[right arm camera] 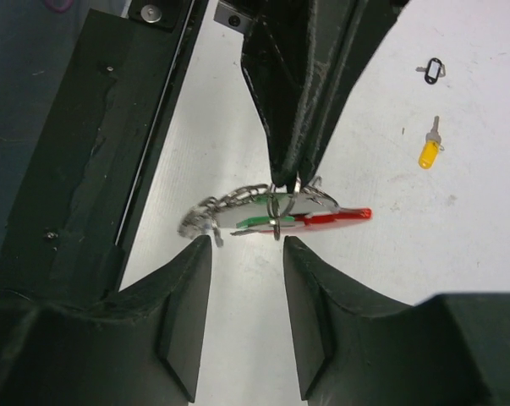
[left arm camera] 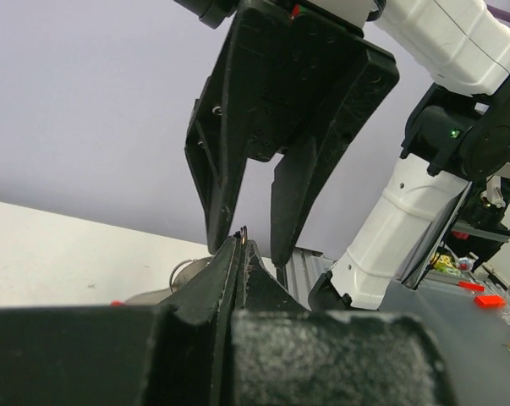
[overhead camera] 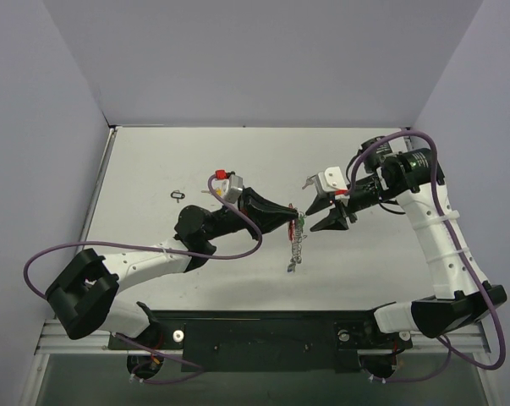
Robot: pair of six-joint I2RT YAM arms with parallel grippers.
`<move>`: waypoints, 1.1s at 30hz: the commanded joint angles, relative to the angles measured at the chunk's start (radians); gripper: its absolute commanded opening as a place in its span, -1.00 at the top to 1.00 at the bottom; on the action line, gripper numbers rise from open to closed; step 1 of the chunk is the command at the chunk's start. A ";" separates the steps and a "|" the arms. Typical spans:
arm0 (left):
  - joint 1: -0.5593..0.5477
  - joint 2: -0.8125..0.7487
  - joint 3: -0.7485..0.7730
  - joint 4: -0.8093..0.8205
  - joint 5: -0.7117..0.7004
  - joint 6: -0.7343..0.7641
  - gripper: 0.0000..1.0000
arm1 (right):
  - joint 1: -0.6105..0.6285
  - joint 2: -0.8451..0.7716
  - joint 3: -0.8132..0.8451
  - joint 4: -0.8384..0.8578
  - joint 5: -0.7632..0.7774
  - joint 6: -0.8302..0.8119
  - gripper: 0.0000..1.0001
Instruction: Put the keys on the keyring
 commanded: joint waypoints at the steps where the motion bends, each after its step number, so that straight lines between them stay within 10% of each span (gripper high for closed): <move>1: 0.004 -0.027 0.017 0.039 -0.035 -0.032 1.00 | 0.045 0.005 0.026 -0.112 -0.055 0.039 0.33; 25: -0.016 -0.030 0.012 0.030 -0.067 -0.040 1.00 | 0.060 0.025 0.043 0.124 0.022 0.394 0.48; 33: -0.016 -0.038 0.008 0.028 -0.071 -0.037 1.00 | 0.064 0.017 0.034 0.133 0.040 0.400 0.90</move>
